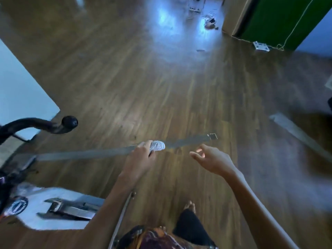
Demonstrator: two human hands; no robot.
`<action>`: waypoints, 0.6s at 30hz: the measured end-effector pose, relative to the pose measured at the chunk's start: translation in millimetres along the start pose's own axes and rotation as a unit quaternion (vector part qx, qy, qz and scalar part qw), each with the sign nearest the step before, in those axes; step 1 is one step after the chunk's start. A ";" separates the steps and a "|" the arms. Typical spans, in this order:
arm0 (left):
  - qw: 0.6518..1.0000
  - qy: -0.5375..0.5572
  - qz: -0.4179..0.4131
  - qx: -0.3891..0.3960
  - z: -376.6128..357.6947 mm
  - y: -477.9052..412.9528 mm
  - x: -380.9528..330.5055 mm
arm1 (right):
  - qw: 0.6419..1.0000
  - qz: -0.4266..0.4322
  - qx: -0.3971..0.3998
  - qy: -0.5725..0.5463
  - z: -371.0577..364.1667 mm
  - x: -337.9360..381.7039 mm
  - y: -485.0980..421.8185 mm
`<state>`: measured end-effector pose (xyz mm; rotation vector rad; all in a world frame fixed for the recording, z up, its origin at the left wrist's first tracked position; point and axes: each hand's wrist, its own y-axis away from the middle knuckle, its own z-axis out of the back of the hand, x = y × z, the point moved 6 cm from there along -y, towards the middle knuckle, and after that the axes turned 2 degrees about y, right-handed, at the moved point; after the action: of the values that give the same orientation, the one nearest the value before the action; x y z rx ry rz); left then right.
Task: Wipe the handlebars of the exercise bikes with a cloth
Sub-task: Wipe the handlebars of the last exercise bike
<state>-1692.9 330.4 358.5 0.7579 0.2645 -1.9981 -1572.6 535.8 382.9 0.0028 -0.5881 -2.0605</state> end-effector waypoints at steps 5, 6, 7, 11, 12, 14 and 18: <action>0.997 0.022 0.075 -0.024 10.7 -92.6 20.4 | 0.998 0.062 0.021 -0.013 36.3 14.4 -126.7; 0.995 0.028 0.086 -0.041 13.3 -110.9 26.0 | 0.996 0.078 0.033 -0.007 44.1 20.4 -154.8; 0.992 0.034 0.103 -0.059 14.8 -128.6 33.1 | 0.994 0.098 0.043 0.002 53.2 28.7 -184.2; 0.968 0.030 0.212 -0.133 29.8 -183.3 54.3 | 0.973 0.200 0.079 0.086 92.2 87.3 -300.5; 0.956 0.035 0.249 -0.153 36.0 -189.1 58.6 | 0.962 0.236 0.083 0.112 100.2 109.7 -322.4; 0.923 0.053 0.328 -0.196 49.1 -188.5 66.5 | 0.926 0.328 0.098 0.163 103.6 161.7 -357.0; 0.821 0.114 0.475 -0.295 65.7 -159.1 73.0 | 0.840 0.482 0.180 0.175 71.9 274.8 -384.7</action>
<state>-1879.6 331.6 347.0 0.5443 0.4973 -0.7950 -2048.9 506.2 352.4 0.2496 -0.5707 -0.9152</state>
